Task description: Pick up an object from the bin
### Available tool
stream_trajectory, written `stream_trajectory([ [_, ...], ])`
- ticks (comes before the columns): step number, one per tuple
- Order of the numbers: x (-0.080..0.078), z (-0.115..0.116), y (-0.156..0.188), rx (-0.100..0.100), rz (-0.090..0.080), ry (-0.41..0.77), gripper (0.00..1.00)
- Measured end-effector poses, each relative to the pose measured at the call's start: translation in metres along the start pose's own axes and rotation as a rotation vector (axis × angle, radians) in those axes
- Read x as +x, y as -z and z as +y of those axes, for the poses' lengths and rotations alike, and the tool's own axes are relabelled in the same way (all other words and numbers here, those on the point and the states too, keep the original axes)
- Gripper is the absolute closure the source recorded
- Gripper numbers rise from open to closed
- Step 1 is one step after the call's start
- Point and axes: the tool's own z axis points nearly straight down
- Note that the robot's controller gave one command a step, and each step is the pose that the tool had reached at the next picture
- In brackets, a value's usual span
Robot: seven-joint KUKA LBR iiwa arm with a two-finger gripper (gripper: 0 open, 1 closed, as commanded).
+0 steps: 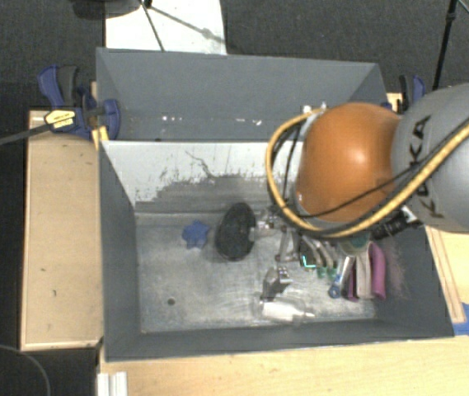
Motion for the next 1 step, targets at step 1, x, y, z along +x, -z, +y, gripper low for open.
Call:
stream_trajectory([
  [1,-0.1004,0.0098,-0.137,-0.003,-0.028,0.28,0.0],
])
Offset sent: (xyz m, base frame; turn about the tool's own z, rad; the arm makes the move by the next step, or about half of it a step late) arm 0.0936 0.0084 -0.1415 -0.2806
